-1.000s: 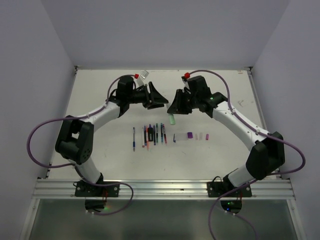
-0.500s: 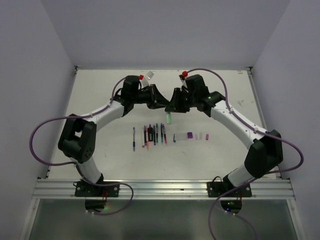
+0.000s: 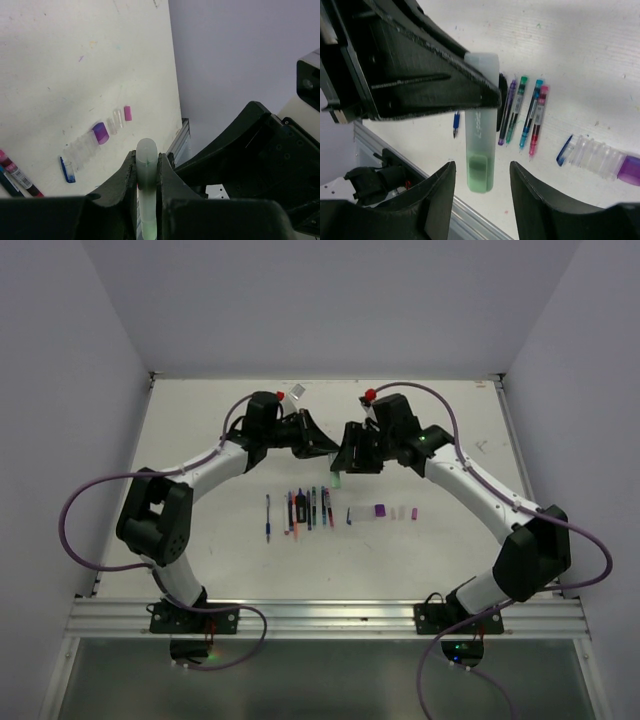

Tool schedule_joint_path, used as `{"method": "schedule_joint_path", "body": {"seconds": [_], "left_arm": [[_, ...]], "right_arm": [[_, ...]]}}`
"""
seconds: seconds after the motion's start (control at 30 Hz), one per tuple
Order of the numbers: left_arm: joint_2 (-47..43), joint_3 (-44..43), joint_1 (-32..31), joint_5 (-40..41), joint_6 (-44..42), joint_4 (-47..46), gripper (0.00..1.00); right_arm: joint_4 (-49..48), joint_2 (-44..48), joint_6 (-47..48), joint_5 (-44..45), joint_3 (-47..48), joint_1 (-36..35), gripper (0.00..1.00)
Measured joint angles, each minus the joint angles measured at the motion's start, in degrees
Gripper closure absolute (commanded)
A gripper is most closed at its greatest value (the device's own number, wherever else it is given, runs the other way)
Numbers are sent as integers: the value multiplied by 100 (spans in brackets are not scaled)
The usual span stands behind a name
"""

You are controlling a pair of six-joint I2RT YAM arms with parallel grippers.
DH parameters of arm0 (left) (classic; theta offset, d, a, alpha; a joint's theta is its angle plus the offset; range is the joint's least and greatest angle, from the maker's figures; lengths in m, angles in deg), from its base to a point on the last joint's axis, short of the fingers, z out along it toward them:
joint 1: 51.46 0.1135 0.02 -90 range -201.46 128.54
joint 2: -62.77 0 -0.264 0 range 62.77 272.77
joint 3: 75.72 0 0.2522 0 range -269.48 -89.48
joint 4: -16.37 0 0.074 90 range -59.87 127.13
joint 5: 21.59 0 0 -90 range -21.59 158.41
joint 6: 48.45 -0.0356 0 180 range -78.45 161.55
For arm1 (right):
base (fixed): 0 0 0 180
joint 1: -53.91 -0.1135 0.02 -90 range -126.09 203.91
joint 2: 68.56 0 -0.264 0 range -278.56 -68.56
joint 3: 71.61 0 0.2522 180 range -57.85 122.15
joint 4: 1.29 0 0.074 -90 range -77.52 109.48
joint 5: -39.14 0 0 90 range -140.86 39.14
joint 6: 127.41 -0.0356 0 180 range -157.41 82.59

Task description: Open the pen caps

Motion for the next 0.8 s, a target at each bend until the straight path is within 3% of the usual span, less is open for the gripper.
{"method": "schedule_joint_path", "body": {"seconds": [0.5,0.8], "left_arm": [[0,0,9,166,13,37,100],[0,0,74,280,52,94,100]], "right_arm": [[-245,125,-125,-686,-420,-22,63],[-387,-72,-109,-699,-420,-22,62]]}}
